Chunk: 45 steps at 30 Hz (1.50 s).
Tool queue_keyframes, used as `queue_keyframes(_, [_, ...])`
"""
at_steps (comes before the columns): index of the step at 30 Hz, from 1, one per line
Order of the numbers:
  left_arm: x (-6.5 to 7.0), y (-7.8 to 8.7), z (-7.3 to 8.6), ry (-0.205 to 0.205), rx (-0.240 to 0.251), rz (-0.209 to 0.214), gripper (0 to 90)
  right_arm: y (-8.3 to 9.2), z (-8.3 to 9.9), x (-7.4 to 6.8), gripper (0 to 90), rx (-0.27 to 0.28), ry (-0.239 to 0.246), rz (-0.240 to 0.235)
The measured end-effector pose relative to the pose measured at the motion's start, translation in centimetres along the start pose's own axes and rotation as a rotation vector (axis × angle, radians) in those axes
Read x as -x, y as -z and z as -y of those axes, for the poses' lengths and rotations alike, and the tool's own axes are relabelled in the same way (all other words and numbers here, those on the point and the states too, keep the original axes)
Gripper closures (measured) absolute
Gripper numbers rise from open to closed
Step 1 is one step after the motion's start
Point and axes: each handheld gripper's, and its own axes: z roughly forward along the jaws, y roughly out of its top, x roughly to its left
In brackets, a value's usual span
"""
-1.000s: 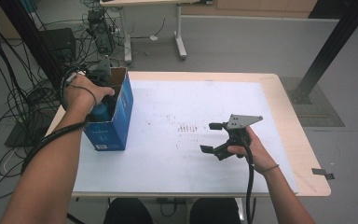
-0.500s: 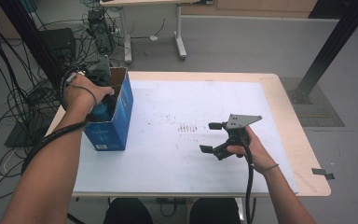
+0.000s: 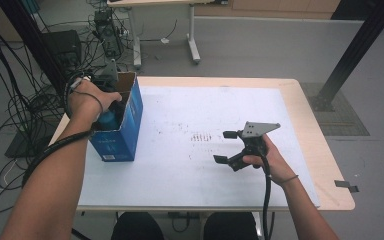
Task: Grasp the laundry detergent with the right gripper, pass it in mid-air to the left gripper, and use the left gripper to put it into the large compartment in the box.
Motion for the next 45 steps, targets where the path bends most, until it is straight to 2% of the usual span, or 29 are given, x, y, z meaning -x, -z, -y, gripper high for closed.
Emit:
queue_keyframes(26, [0.00,0.00,-0.05,0.004,-0.005,0.001,37.6,0.03,0.34,0.09,3.9,-0.001,-0.008,-0.001])
queue_keyframes(45, [-0.65,0.51,0.00,0.021,0.000,0.031,34.0,-0.17,0.33,0.17,4.0,-0.005,-0.007,-0.004])
